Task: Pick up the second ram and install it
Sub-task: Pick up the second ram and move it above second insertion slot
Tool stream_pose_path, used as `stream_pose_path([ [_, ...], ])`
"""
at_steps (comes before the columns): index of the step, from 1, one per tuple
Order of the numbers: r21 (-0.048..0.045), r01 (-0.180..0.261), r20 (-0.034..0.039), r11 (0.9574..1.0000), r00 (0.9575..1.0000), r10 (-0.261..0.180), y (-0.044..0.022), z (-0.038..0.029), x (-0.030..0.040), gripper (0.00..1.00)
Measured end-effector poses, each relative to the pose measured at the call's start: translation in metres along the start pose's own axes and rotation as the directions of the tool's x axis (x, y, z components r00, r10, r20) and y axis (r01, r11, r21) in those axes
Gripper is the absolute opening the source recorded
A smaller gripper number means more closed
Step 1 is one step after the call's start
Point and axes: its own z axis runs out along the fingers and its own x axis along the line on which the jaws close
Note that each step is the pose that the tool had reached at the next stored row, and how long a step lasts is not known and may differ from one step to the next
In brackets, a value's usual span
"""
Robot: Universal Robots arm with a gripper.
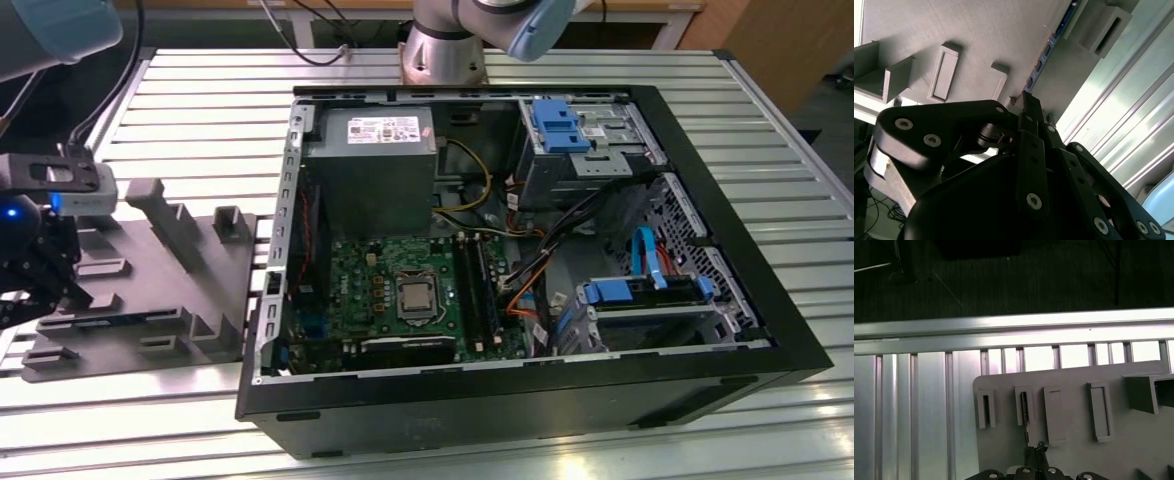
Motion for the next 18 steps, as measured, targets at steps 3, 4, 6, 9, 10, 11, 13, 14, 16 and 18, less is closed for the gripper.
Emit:
stream_pose_path([
  [3,0.0013,0.001,-0.0001,1.0000,1.0000,-0.001,-0.0005,0.0006,0.0005,0.11],
  [4,0.0019,0.001,0.0000,1.0000,1.0000,-0.001,-0.0006,0.0009,0.0007,0.11],
  [6,0.0031,0.001,0.0000,1.0000,1.0000,-0.001,-0.0010,0.0014,0.0010,0.11],
  [9,0.0047,0.002,0.0003,1.0000,1.0000,-0.002,-0.0013,0.0021,0.0013,0.11],
  [10,0.0047,0.002,0.0002,1.0000,1.0000,-0.002,-0.0013,0.0021,0.0014,0.11],
  [11,0.0046,0.002,0.0001,1.0000,1.0000,-0.002,-0.0013,0.0020,0.0014,0.11],
  [13,0.0046,0.002,0.0001,1.0000,1.0000,-0.002,-0.0013,0.0020,0.0014,0.11],
  [14,0.0047,0.002,0.0002,1.0000,1.0000,-0.002,-0.0013,0.0021,0.0014,0.11],
  [16,0.0046,0.002,0.0002,1.0000,1.0000,-0.002,-0.0013,0.0021,0.0015,0.11],
  [18,0.0047,0.002,0.0003,1.0000,1.0000,-0.002,-0.0013,0.0021,0.0014,0.16],
])
